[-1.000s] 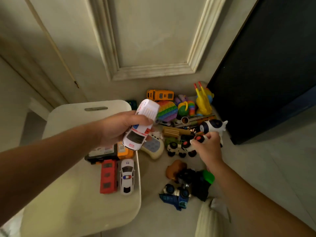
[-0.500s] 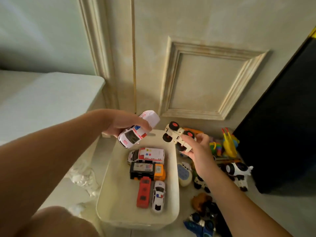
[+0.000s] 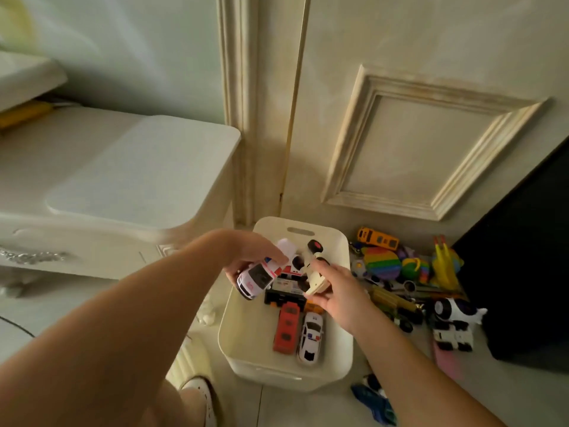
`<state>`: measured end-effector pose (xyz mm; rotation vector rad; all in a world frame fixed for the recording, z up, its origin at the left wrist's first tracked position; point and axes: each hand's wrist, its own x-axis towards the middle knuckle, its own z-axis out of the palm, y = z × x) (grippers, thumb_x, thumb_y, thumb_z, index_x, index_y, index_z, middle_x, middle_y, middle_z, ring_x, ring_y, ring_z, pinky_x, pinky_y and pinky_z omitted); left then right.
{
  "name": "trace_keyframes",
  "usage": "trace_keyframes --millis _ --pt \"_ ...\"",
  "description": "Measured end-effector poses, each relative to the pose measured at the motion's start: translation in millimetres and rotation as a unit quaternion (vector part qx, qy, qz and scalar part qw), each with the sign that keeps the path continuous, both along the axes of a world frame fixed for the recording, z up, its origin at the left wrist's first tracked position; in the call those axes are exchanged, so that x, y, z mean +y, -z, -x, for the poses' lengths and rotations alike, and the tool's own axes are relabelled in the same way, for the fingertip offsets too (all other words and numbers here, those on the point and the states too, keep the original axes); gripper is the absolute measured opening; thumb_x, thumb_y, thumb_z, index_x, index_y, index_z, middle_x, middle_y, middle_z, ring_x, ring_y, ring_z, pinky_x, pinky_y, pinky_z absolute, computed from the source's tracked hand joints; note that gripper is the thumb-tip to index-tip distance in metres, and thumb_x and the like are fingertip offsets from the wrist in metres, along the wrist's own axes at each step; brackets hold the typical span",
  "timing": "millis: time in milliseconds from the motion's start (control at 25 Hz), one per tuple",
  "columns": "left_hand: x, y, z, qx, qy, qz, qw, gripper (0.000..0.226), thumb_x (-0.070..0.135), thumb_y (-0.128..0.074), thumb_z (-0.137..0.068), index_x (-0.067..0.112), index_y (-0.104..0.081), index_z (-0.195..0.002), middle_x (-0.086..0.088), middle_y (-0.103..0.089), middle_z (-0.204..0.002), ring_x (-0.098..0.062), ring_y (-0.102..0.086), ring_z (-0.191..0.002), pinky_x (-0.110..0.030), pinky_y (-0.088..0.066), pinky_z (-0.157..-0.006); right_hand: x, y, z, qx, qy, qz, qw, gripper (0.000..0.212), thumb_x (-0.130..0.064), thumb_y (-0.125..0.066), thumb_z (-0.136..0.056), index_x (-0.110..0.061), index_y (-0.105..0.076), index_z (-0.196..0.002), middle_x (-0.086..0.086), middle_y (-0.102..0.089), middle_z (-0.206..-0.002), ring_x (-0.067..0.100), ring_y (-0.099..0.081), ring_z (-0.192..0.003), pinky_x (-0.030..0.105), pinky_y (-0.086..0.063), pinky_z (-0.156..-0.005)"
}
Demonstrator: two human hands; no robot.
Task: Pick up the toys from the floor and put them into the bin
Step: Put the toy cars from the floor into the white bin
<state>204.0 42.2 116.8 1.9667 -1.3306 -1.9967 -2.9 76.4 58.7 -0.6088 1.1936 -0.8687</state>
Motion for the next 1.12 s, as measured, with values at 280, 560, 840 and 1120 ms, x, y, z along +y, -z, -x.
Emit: trace_keyframes --millis 280,560,840,1120 --pt "29.7 138.9 8.8 0.045 -0.184 -0.071 0.979 0.034 0.025 -0.07 -0.084 0.006 -0.058 -0.109 -0.009 -0.067 -0.088 -0.023 -0.066 -0.076 -0.038 -0.054 -0.065 9.6 78.6 -5.6 0.238 -0.09 -0.099 0.962 0.046 -0.056 -0.075 -0.07 -0.02 -0.066 -0.097 0.002 -0.075 -0.089 0.022 -0.07 -0.089 0.032 -0.057 -0.068" --pt "9.7 210.6 28.9 -0.076 -0.187 -0.07 0.977 0.052 0.03 -0.064 -0.09 0.004 -0.046 -0.131 -0.019 -0.058 -0.127 -0.037 -0.057 -0.114 -0.05 -0.048 -0.093 0.4 110.6 0.4 0.315 -0.21 -0.077 0.923 0.042 -0.049 -0.076 -0.069 -0.034 -0.05 -0.098 -0.006 -0.059 -0.103 0.013 -0.062 -0.094 0.03 -0.056 -0.073" --pt "-9.1 256.9 40.8 -0.124 -0.162 -0.061 0.977 0.032 0.023 -0.054 -0.095 0.004 -0.057 -0.119 -0.021 -0.063 -0.118 -0.036 -0.062 -0.102 -0.044 -0.055 -0.084 -4.6 118.3 4.6 0.387 -0.282 -0.064 0.876 0.051 -0.05 -0.077 -0.059 -0.033 -0.05 -0.1 -0.009 -0.063 -0.097 0.006 -0.063 -0.084 0.023 -0.054 -0.063" --pt "-34.5 218.5 30.1 -0.12 -0.147 -0.04 0.981 0.037 0.016 -0.046 -0.099 -0.004 -0.049 -0.13 -0.023 -0.05 -0.137 -0.04 -0.048 -0.125 -0.041 -0.043 -0.079 -14.8 116.9 -4.5 0.401 -0.56 -0.036 0.724 0.034 -0.012 -0.068 -0.074 -0.032 -0.057 -0.099 -0.01 -0.058 -0.102 0.009 -0.055 -0.088 0.022 -0.047 -0.068"
